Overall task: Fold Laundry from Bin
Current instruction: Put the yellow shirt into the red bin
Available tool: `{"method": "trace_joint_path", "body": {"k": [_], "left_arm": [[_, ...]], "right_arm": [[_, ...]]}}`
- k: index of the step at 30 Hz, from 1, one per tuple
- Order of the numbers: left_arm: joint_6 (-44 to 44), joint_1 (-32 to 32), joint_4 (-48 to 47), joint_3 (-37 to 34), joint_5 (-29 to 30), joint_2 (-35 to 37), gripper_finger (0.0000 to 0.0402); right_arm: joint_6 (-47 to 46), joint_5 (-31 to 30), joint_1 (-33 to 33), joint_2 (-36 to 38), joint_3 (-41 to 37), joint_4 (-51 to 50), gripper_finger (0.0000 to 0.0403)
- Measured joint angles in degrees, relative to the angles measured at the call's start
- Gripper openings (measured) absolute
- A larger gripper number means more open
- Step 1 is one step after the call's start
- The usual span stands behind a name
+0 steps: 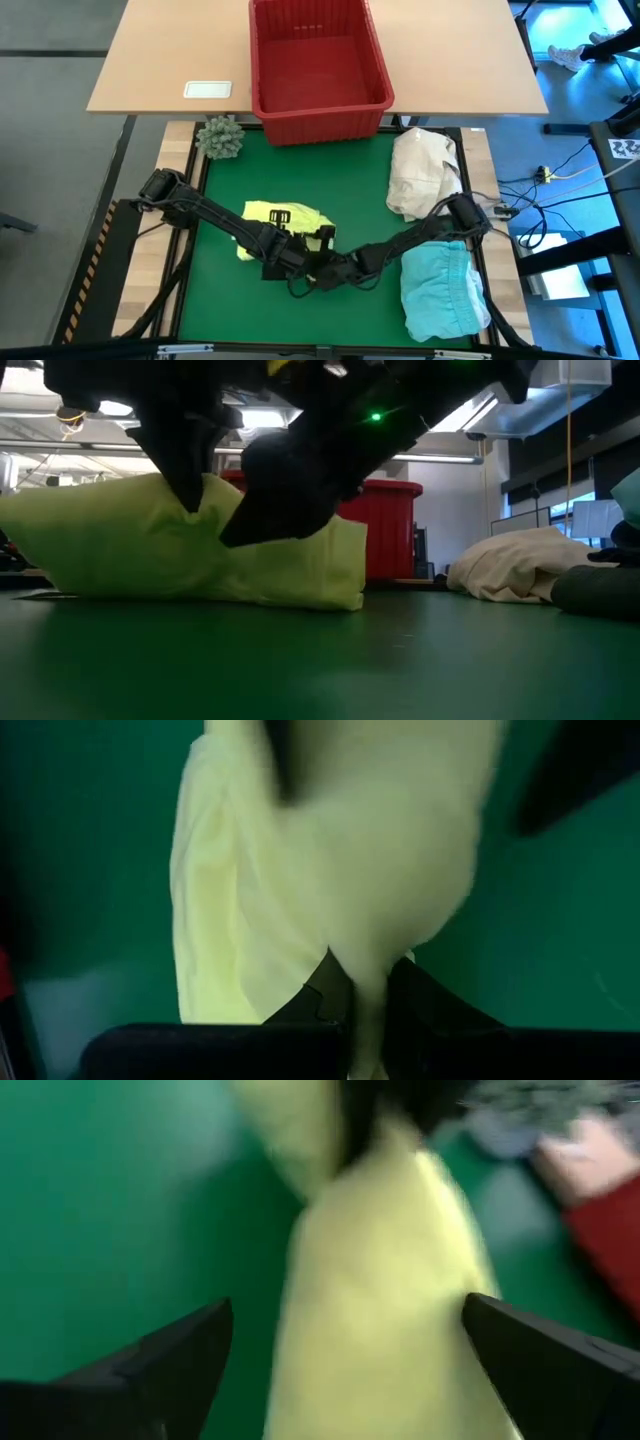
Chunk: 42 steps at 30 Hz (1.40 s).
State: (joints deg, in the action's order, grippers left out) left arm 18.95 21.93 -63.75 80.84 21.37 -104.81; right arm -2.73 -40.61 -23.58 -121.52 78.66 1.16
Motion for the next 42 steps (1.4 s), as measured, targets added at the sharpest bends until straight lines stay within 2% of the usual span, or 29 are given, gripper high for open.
{"method": "trace_joint_path", "body": {"k": [4,8,12,17,20,22,25,29,30,37,42], "left_arm": [[0.04,0.08,0.20,0.00,-1.41,0.11,0.0022],[0.00,0.36,-0.09,0.00,-1.62,0.11,0.0022],[0.01,0.59,-0.02,0.00,-1.67,0.11,0.0022],[0.00,0.63,-0.50,0.00,-1.69,0.15,0.0022],[0.01,0.66,0.33,0.00,-1.45,0.20,0.0022],[-0.03,0.70,0.39,0.00,-1.31,0.53,0.0022],[-0.07,0.92,0.56,0.02,-0.79,1.23,0.0022],[0.01,1.28,-0.17,0.02,-0.03,2.19,0.0023],[0.34,1.43,-0.49,0.02,0.06,2.40,0.0029],[3.67,3.78,-7.22,0.09,0.67,6.46,0.0137],[10.41,7.40,-9.59,0.11,0.65,10.42,0.0184]], "right_arm": [[0.17,-6.44,0.48,-0.56,1.77,-2.57,0.0396],[0.27,-7.24,2.00,-0.56,1.98,-5.61,0.0395],[-1.15,-2.97,4.12,-0.79,1.87,-6.76,0.0395],[0.12,3.96,5.33,-1.97,1.76,-3.09,0.0384],[0.74,7.32,5.58,-3.21,1.83,-2.06,0.0346],[1.60,7.54,5.66,-3.86,1.89,-2.15,0.0303],[1.72,7.66,5.66,-4.21,1.91,-2.49,0.0213],[2.79,7.63,5.69,-3.99,1.92,-1.96,0.0059],[3.38,7.67,5.69,-3.79,1.96,-2.00,0.0041],[3.14,8.63,6.10,-3.60,3.79,-3.76,0.0041],[2.22,11.02,6.46,-3.62,6.77,-7.46,0.0041]]}}
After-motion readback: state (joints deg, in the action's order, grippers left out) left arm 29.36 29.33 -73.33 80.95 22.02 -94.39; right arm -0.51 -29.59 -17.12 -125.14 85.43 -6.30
